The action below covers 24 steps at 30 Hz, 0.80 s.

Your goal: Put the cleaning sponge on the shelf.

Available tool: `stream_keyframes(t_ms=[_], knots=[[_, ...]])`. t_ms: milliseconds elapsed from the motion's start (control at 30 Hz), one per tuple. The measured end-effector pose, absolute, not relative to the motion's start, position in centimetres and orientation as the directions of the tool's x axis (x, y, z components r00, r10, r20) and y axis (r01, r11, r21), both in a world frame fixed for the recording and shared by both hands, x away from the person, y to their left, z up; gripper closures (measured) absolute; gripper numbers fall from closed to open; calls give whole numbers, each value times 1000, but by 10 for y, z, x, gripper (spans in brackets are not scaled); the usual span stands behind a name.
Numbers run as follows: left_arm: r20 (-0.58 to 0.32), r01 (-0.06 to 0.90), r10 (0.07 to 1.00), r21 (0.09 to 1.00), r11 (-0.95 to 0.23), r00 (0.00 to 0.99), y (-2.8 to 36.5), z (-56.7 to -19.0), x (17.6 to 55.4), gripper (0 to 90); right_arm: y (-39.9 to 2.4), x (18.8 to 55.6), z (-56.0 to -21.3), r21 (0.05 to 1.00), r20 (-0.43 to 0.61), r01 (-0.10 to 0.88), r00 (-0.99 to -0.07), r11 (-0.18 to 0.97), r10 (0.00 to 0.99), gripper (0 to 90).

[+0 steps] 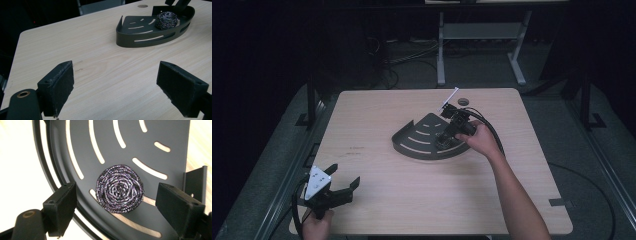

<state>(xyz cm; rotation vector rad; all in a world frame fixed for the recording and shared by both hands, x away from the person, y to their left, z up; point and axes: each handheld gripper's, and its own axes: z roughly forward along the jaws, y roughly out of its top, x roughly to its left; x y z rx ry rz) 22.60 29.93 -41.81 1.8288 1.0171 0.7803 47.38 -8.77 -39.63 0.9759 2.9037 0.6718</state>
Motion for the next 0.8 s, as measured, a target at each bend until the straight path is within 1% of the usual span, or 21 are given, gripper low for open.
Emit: stream_keyframes(t_ms=[467,800], knots=[[103,329,876,901,-283,471,297,-419,227,138,-96,465,-383,420,119,559,-815,715,567,160],[105,327,873,900,-287,477,295,-419,227,138,-105,455,-381,428,124,558,-816,711,565,160]])
